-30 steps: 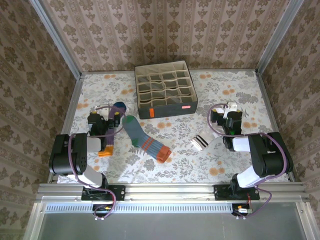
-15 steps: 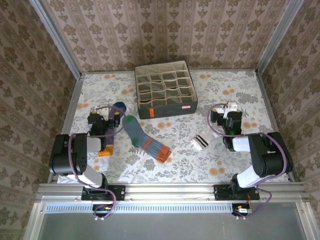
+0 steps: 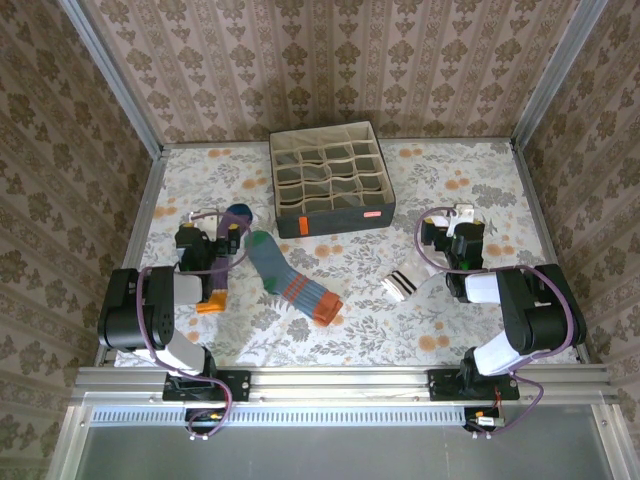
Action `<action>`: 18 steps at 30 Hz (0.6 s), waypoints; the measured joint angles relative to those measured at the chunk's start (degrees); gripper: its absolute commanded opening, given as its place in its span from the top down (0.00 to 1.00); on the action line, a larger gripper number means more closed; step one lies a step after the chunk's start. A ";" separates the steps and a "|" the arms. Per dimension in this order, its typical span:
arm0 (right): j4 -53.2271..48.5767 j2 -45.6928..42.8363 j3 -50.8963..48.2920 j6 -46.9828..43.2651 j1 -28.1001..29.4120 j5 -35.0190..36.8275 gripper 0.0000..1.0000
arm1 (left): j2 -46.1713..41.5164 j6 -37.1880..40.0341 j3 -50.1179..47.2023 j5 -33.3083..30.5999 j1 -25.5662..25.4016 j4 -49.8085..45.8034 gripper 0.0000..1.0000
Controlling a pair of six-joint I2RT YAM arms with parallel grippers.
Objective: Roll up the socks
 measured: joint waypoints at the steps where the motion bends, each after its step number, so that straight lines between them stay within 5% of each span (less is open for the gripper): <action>1: 0.00 0.02 0.00 0.00 0.00 0.00 0.00 | 0.00 0.00 -0.02 0.00 0.00 0.00 0.00; 18: -4.26 -1.60 1.01 -0.02 -0.07 -0.59 0.00 | -0.13 -0.68 -0.02 1.81 0.81 0.02 0.00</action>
